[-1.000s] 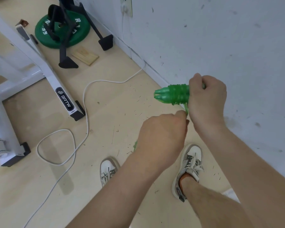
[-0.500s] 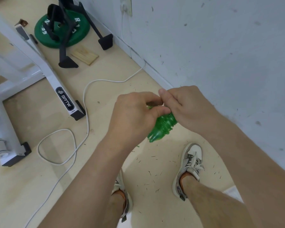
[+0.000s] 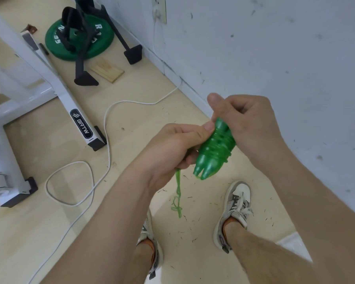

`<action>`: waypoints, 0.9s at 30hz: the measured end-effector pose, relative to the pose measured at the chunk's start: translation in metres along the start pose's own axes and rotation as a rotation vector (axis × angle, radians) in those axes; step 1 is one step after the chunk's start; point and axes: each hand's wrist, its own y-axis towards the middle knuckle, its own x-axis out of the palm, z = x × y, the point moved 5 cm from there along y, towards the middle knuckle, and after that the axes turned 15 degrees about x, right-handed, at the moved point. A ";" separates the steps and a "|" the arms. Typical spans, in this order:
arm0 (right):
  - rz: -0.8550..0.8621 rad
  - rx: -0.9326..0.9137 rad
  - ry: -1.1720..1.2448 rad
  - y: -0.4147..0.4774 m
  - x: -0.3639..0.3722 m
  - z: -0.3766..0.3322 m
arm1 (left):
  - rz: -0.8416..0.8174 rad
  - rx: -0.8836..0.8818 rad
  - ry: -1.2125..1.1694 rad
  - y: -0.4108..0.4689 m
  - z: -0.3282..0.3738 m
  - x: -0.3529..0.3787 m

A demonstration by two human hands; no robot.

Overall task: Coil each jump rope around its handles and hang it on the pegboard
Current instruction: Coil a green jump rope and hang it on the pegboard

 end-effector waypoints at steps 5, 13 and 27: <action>-0.280 0.338 0.280 0.003 0.014 0.020 | 0.407 0.165 -0.189 0.003 0.004 -0.005; -0.440 0.303 0.331 -0.005 0.019 0.015 | 0.406 0.213 -0.164 0.007 0.000 -0.015; -0.801 0.293 -0.398 -0.017 0.009 0.017 | -0.493 -0.067 0.335 -0.006 -0.010 -0.016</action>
